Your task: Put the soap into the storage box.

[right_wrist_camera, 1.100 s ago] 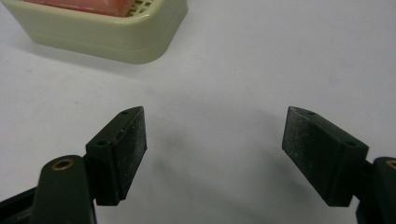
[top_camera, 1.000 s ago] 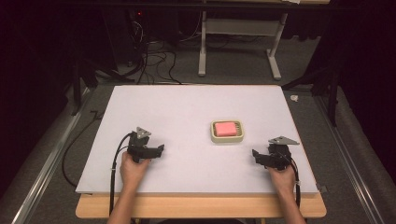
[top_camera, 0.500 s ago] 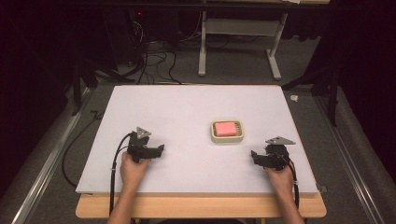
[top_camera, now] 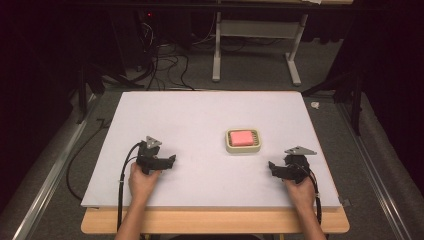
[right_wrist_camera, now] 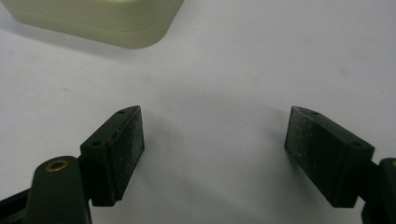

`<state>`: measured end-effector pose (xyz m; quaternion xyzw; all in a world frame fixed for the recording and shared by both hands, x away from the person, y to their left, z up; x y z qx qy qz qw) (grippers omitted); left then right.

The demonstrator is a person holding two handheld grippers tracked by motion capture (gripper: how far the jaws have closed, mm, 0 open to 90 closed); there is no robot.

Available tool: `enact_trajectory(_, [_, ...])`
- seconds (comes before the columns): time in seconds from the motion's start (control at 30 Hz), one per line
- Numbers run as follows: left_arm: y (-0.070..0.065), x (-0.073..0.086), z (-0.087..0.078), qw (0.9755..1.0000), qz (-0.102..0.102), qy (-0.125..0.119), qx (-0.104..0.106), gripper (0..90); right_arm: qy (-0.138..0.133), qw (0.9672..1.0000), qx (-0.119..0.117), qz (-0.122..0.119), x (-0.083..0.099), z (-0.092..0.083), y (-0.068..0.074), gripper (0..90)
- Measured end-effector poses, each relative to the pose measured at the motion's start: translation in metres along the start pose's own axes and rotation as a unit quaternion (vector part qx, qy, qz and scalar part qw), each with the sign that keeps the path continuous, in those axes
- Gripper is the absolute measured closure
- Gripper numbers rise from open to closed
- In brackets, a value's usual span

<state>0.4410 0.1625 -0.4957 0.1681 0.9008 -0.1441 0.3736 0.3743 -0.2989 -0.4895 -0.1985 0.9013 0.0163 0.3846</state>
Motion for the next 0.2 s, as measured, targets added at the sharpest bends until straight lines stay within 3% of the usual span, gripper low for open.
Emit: enact_trajectory(0.2, [0.0, 0.0, 0.0, 1.0, 0.0, 0.0, 0.0, 15.8, 0.0, 1.0, -0.001, 0.0, -0.0001, 0.0, -0.0001, 20.2])
Point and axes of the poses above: each handheld gripper's, and its own axes: z roughly forward along the jaws, x roughly out of its underside, y roughly to its left, the point moved 1 cm from there along z, roughly forward along the jaws, and after that the axes turned 9 degrees about -z, right-handed, at the moved point
